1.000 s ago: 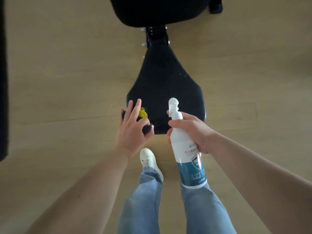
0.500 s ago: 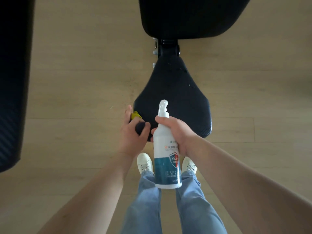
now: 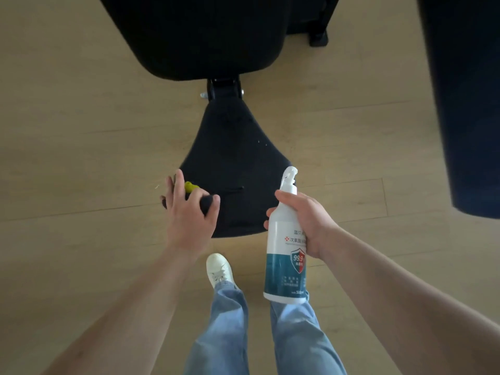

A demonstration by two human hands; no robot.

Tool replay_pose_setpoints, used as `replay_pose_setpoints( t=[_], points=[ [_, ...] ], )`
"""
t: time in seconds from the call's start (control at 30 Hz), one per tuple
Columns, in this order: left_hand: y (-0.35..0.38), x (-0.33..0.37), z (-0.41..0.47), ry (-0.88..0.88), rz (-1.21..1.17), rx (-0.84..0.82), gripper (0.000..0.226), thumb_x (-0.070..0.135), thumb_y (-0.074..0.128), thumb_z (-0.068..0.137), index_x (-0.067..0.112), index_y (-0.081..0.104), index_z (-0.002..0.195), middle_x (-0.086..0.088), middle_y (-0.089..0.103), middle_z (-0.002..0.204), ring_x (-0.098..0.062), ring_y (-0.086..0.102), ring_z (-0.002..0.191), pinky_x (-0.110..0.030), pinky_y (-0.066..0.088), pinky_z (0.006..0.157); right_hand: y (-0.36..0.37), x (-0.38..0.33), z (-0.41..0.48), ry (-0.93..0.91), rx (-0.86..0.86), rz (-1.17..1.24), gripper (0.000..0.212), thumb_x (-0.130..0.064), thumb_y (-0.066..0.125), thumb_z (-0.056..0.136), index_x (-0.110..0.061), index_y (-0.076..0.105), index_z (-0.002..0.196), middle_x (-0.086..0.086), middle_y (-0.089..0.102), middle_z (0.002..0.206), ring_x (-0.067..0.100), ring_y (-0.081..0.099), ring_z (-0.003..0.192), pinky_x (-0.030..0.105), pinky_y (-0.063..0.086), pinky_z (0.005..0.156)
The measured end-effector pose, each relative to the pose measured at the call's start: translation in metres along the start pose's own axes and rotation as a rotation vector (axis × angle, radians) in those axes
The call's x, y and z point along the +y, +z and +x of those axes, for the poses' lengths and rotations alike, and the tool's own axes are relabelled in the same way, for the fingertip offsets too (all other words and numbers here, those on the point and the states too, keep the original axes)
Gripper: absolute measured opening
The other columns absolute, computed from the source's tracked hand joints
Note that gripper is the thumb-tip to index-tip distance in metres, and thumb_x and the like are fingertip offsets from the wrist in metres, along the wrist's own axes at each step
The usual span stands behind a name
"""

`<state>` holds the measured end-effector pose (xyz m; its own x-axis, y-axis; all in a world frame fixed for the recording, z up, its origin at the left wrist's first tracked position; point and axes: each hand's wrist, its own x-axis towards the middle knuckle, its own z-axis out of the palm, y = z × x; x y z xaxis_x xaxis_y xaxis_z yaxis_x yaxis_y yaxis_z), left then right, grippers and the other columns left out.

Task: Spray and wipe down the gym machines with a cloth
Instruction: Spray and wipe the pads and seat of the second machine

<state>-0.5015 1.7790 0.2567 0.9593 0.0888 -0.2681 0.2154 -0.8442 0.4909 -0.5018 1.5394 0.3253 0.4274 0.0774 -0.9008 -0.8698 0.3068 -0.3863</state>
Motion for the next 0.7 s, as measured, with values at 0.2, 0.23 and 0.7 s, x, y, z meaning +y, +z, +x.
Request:
replay_pose_setpoints(
  t=[0.2,0.23,0.7],
  points=[
    [0.013,0.021,0.005,0.083,0.069,0.010,0.025,0.042,0.057,0.099,0.020,0.065,0.092,-0.016,0.020,0.168,-0.037,0.008,0.157,-0.062,0.014,0.124,-0.029,0.001,-0.005,-0.041,-0.027,0.028,0.036,-0.031,0.072,0.097,-0.015,0.057,0.125,0.015,0.074,0.095,0.035,0.069,0.084,0.053,0.057,0.085],
    [0.017,0.025,0.007,0.119,0.092,0.002,0.025,0.041,0.058,0.099,0.019,0.065,0.090,-0.017,0.022,0.167,-0.039,0.010,0.156,-0.064,0.013,0.123,-0.033,0.001,-0.006,-0.040,-0.037,0.035,0.035,-0.031,0.072,0.097,-0.016,0.057,0.125,0.015,0.074,0.095,0.036,0.069,0.085,0.054,0.057,0.086],
    [0.093,0.142,0.033,0.621,0.164,-0.225,0.037,0.048,0.046,0.091,0.018,0.063,0.078,-0.017,0.029,0.165,-0.034,0.014,0.157,-0.065,0.015,0.122,-0.086,-0.009,-0.019,-0.088,-0.050,0.002,0.021,-0.027,0.068,0.101,-0.014,0.061,0.116,0.015,0.071,0.091,0.035,0.068,0.081,0.043,0.057,0.073]
  ],
)
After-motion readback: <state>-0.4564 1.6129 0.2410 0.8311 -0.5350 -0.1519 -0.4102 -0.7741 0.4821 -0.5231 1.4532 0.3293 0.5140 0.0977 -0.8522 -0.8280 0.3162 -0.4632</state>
